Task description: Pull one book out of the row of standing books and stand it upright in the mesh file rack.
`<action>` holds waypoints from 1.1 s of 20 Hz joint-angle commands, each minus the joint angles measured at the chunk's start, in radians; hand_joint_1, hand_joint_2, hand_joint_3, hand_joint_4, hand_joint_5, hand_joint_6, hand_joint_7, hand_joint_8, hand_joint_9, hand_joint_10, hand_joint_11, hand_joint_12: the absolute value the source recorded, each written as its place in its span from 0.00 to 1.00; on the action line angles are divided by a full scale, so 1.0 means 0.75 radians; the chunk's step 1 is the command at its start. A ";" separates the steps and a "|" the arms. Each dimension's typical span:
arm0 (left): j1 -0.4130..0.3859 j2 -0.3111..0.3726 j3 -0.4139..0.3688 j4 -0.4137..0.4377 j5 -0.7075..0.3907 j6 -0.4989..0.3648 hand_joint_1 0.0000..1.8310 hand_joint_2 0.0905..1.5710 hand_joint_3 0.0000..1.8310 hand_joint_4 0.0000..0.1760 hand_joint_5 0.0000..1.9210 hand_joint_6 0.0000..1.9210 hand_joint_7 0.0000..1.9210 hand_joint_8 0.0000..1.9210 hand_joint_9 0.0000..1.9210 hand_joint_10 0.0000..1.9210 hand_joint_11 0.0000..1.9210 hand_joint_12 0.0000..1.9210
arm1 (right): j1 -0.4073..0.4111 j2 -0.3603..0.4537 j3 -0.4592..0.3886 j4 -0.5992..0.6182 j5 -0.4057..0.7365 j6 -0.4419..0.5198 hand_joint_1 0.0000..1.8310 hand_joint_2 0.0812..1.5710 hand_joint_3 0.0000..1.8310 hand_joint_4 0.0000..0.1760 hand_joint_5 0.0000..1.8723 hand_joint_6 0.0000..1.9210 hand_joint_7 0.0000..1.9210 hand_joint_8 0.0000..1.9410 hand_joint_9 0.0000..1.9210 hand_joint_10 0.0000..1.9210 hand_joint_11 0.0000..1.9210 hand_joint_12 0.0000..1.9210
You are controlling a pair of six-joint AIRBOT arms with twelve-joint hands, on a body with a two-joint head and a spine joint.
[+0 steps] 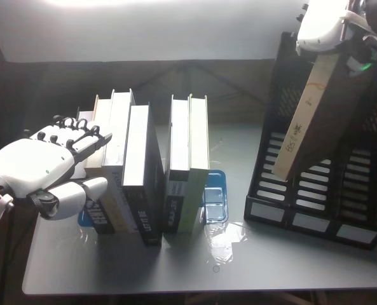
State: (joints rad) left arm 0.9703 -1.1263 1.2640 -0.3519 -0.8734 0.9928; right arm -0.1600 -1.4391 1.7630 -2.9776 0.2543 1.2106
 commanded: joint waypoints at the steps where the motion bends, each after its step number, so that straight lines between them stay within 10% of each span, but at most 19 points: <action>1: -0.004 0.001 0.008 0.006 -0.149 -0.005 0.00 0.97 0.00 0.00 0.03 0.00 0.00 0.00 0.00 0.00 0.00 0.00 | 0.007 0.014 0.012 -0.046 -0.118 -0.011 0.62 0.83 0.00 0.00 0.31 0.84 0.34 0.76 0.25 0.59 0.12 0.84; 3: -0.004 -0.001 0.008 0.006 -0.149 -0.007 0.00 0.97 0.00 0.00 0.03 0.00 0.00 0.00 0.00 0.00 0.00 0.00 | 0.007 0.014 0.012 -0.046 -0.119 -0.011 0.54 0.83 0.00 0.00 0.17 0.36 0.20 0.24 0.13 0.35 0.00 0.72; 5: -0.004 -0.002 0.008 0.006 -0.149 -0.007 0.00 0.97 0.00 0.00 0.03 0.00 0.00 0.00 0.00 0.00 0.00 0.00 | 0.005 0.013 0.011 -0.046 -0.119 -0.011 0.59 0.76 0.00 0.00 0.12 0.17 0.14 0.04 0.06 0.29 0.00 0.66; 9: -0.004 -0.006 0.009 0.006 -0.149 -0.009 0.00 0.97 0.00 0.00 0.04 0.00 0.00 0.00 0.00 0.00 0.00 0.00 | 0.002 0.010 0.009 -0.046 -0.120 -0.011 0.59 0.74 0.00 0.00 0.08 0.09 0.09 0.00 0.00 0.31 0.00 0.64; 13: -0.003 -0.006 0.008 0.006 -0.149 -0.012 0.00 0.96 0.00 0.06 0.02 0.00 0.00 0.00 0.00 0.00 0.00 0.00 | -0.004 0.024 -0.005 -0.046 -0.120 -0.011 0.54 0.74 0.00 0.24 0.00 0.00 0.00 0.00 0.00 0.01 0.00 0.00; 15: -0.003 -0.010 0.009 0.005 -0.149 -0.013 0.00 0.96 0.00 0.05 0.02 0.00 0.00 0.00 0.00 0.00 0.00 0.00 | -0.004 0.024 -0.007 -0.046 -0.120 -0.011 0.55 0.74 0.00 0.39 0.00 0.00 0.00 0.00 0.00 0.00 0.00 0.00; 18: -0.003 -0.012 0.009 0.006 -0.146 -0.013 0.00 0.96 0.00 0.10 0.03 0.00 0.00 0.00 0.00 0.00 0.00 0.00 | -0.004 0.048 -0.043 -0.046 -0.120 -0.011 0.53 0.74 0.00 0.21 0.00 0.00 0.00 0.00 0.00 0.00 0.00 0.00; 22: -0.003 -0.012 0.007 0.000 -0.142 -0.024 0.00 0.97 0.00 0.00 0.03 0.00 0.00 0.00 0.00 0.00 0.00 0.00 | 0.038 0.187 -0.231 -0.046 -0.141 0.023 0.52 0.73 0.00 0.39 0.00 0.00 0.00 0.00 0.00 0.00 0.00 0.00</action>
State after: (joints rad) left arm 0.9703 -1.1378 1.2644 -0.3523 -0.8677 0.9783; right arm -0.1486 -1.3033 1.5803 -2.9776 0.2543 1.2308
